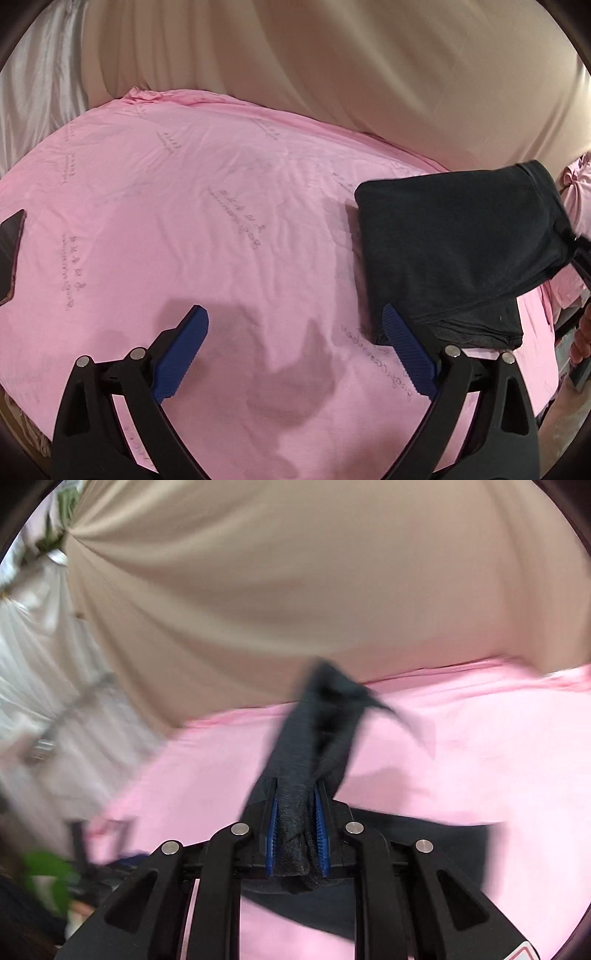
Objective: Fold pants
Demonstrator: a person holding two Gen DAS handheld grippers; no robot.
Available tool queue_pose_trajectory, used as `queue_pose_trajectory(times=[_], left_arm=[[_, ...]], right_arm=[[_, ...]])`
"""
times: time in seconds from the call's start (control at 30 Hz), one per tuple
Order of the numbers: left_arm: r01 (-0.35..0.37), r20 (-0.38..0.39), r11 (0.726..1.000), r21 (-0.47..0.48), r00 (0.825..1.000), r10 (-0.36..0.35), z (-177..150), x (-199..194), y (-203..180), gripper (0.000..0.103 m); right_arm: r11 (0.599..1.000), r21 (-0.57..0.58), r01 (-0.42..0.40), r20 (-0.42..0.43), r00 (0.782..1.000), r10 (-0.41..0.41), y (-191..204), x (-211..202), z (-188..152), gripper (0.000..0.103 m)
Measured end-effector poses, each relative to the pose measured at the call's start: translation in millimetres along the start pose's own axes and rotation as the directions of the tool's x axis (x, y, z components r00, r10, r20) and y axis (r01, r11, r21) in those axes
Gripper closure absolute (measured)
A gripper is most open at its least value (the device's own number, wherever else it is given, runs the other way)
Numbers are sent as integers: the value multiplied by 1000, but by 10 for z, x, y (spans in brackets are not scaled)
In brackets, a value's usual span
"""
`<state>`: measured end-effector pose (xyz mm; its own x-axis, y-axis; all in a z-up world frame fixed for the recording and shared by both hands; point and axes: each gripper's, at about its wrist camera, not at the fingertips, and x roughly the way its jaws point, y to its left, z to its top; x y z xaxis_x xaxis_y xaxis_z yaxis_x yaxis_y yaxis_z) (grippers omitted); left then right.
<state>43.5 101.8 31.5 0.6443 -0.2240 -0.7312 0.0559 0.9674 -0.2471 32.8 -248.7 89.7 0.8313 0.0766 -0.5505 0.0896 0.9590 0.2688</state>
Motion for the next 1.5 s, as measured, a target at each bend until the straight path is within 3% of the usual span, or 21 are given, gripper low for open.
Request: queue_pose_trajectory(times=[0.13,0.2,0.37,0.5,0.57,0.6,0.67,0.73,0.77,0.83,0.9,0.97,1.07,1.1,1.23,1.27,1.3,1.33,1.37,1.4,1.5], left_arm=[[18,-47,1000,21,999,-17,-51,213,-178,10],[25,-64,999,41,998,-22,-43,288,-319,10],[65,-61,995,69,996,-61,36,310,-555,10],[84,-51,994,64,995,-81,104,292,-610,8],[100,-73,994,48,993,-96,108,350,-602,7],[111,-92,993,27,990,-108,107,426,-590,6],[140,-134,990,-8,981,-140,110,583,-589,6],[171,-182,984,-44,968,-176,121,796,-607,6],[180,-198,982,-58,962,-188,127,911,-623,6],[174,-224,982,-79,956,-187,121,1068,-637,6],[200,-256,973,-115,941,-223,104,1258,-651,5],[198,-208,975,-105,954,-216,115,1262,-688,5],[222,-225,969,-108,944,-242,131,1303,-745,5],[222,-228,970,-104,944,-240,129,1307,-763,5],[261,-228,962,-78,935,-272,128,1341,-866,7],[266,-224,962,-68,935,-274,122,1348,-889,24],[280,-229,958,-58,931,-286,114,1360,-916,51],[264,-236,962,-64,933,-272,112,1383,-916,57],[238,-229,968,-84,940,-251,124,1383,-879,71],[224,-234,971,-89,942,-239,150,1389,-851,87],[295,-201,948,-117,928,-314,287,1180,-751,96]], right_arm=[[973,209,101,-185,981,-62,-895,430,-600,87],[957,291,16,-151,988,29,-1067,444,-708,87],[956,285,-64,-91,991,94,-1000,303,-483,88],[968,250,-34,-67,996,53,-948,86,-500,93],[964,248,90,-104,992,-66,-1100,102,-669,95],[957,256,133,-124,987,-104,-1159,123,-751,90],[938,319,136,-170,982,-85,-1283,184,-874,80],[927,359,104,-141,988,-56,-1289,133,-910,58],[930,351,106,-124,990,-66,-1230,96,-911,53],[934,331,131,-106,989,-101,-1179,74,-890,32],[928,357,104,-110,992,-68,-1216,110,-901,29],[909,412,61,-90,996,-26,-1279,70,-927,29],[884,460,-83,29,996,79,-1293,-124,-928,27],[885,455,-102,38,995,94,-1261,-143,-911,22],[945,326,36,-97,995,-5,-1101,182,-859,17],[944,329,38,-126,992,4,-1097,302,-892,17],[937,347,29,-145,989,23,-1107,430,-940,17],[938,347,15,-129,991,31,-1085,505,-975,21],[950,311,20,-127,992,20,-1020,543,-963,30],[949,317,1,-142,989,46,-970,558,-946,62],[952,304,-49,-89,993,80,-773,401,-759,72]])
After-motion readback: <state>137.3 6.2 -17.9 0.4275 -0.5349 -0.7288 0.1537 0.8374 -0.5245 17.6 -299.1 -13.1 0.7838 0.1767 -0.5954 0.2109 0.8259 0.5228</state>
